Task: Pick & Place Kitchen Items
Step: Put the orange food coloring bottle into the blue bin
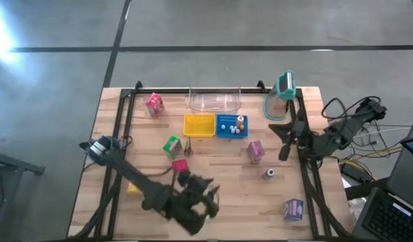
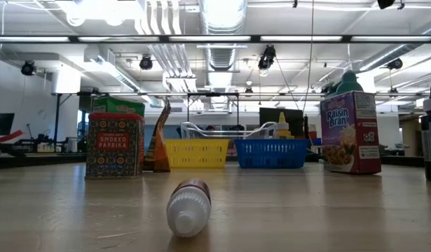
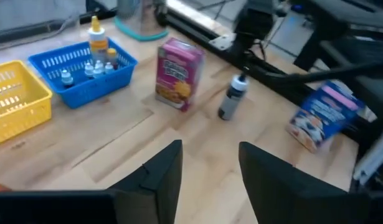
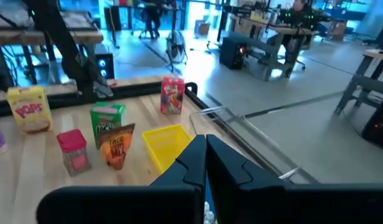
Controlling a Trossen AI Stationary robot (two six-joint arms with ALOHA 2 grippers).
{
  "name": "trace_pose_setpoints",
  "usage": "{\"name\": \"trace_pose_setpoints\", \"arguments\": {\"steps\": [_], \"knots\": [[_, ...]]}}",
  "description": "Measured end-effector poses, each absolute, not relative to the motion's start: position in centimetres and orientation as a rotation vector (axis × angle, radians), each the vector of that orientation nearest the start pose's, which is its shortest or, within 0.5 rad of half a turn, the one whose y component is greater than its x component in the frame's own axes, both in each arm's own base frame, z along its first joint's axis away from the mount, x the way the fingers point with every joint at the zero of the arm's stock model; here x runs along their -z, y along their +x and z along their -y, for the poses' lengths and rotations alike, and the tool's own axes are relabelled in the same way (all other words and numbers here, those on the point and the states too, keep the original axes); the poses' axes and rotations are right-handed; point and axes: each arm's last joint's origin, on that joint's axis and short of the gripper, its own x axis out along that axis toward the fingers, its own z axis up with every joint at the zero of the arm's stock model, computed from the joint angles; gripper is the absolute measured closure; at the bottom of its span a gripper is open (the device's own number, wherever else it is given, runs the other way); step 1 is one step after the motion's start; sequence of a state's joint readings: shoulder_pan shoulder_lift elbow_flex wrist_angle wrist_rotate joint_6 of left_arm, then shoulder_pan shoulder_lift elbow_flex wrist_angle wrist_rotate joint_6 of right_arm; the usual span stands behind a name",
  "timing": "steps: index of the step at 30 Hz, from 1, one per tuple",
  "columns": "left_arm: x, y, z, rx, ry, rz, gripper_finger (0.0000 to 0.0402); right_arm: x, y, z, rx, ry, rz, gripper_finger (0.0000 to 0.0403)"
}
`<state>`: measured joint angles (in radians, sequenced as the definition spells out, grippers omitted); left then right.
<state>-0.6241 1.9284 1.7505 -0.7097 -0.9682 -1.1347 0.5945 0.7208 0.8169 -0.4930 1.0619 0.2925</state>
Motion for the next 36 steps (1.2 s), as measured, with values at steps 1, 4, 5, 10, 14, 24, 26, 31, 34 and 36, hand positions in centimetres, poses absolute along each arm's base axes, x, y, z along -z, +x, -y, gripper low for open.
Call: {"name": "trace_pose_setpoints", "arguments": {"steps": [1, 4, 5, 10, 14, 24, 26, 31, 34, 36], "knots": [[-30.4, 35.6, 21.8, -0.601, -0.467, -0.365, 0.0242, -33.1, 12.2, -5.2, 0.492, -0.006, -0.190, 0.0394], [-30.9, 36.8, 20.2, -0.582, -0.474, -0.417, 0.0252, -33.5, 11.2, -4.5, 0.488, 0.010, -0.160, 0.0394], [-31.1, 37.0, 19.7, -0.577, -0.475, -0.429, 0.0255, -33.6, 10.9, -4.3, 0.489, 0.015, -0.152, 0.0394], [-34.3, 37.1, 17.8, -0.579, -0.532, -0.408, 0.0265, -34.1, 10.1, -3.8, 0.515, 0.013, -0.125, 0.0394], [-34.4, 36.3, 19.2, -0.682, -0.585, -0.262, 0.0275, -34.2, 9.9, -3.5, 0.569, -0.076, -0.134, 0.0394], [-31.0, 39.3, 23.4, -0.628, -0.737, -0.100, 0.0299, -33.6, 9.0, -2.9, 0.582, -0.156, -0.184, 0.0394], [-30.6, 39.8, 24.4, -0.616, -0.743, -0.101, 0.0304, -33.2, 8.7, -2.7, 0.573, -0.144, -0.206, 0.0394], [-29.7, 39.6, 28.2, -0.578, -0.815, -0.149, 0.0318, -32.3, 8.1, -2.3, 0.553, -0.090, -0.244, 0.0394], [-28.3, 39.2, 30.5, -0.588, -0.826, -0.215, 0.0319, -32.3, 8.0, -2.3, 0.555, -0.062, -0.240, 0.0394], [-27.2, 39.1, 31.7, -0.615, -0.841, -0.238, 0.0319, -32.3, 8.1, -2.3, 0.556, -0.051, -0.236, 0.0394]]}}
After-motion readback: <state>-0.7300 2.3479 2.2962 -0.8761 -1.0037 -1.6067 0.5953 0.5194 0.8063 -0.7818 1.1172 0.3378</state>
